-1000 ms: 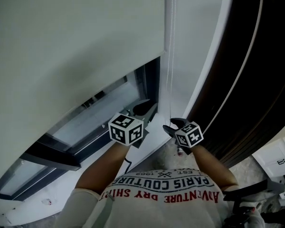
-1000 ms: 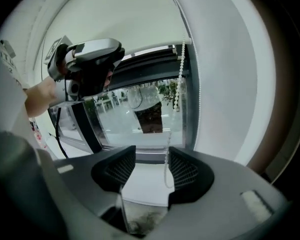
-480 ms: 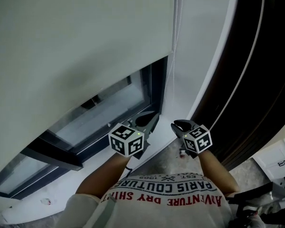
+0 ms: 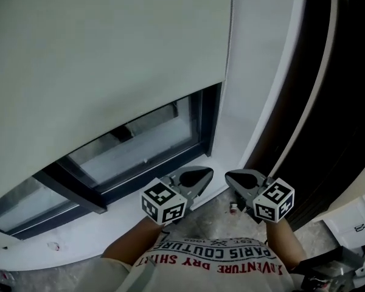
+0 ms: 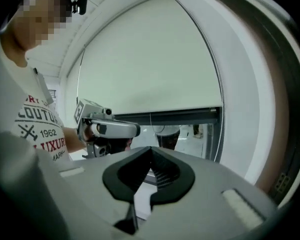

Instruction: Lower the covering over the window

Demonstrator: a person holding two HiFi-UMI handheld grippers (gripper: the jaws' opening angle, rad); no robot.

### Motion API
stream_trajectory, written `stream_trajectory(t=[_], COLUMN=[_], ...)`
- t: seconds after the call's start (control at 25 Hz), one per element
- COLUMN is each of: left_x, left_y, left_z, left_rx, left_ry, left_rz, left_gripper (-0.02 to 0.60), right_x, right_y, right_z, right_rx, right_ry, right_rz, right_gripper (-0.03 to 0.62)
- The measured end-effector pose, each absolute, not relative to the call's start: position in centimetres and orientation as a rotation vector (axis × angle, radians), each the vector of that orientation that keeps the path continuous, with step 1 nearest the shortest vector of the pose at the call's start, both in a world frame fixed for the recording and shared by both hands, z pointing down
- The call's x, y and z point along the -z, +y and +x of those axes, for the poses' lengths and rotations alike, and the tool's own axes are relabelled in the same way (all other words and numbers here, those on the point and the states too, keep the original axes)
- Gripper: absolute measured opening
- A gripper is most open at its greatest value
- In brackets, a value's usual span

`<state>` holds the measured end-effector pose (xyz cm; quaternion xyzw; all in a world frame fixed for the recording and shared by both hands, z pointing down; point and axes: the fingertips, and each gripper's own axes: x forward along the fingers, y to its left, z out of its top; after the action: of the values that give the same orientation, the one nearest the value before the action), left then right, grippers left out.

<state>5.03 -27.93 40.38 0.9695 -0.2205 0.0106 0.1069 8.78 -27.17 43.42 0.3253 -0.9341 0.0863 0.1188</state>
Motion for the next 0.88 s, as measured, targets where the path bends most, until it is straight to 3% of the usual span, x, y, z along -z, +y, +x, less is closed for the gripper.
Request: stream_trajectory(t=[0.48,0.88], left_x=[-40.4,-40.3], left_y=[-14.9,-12.3], left_z=[8.2,7.9], left_rx=[-0.133,-0.119], left_ry=[-0.668,-0.684], left_rz=[2.922,2.932], left_gripper=[0.002,0.002], right_x=[-42.9,-42.7], right_y=[-15.3,-13.1], right_z=[11.5,11.3], right_rx=[-0.274,-0.201], right_ry=[-2.785,-2.765], right_rz=[0.986,1.032], right_gripper=[0.003,0.003])
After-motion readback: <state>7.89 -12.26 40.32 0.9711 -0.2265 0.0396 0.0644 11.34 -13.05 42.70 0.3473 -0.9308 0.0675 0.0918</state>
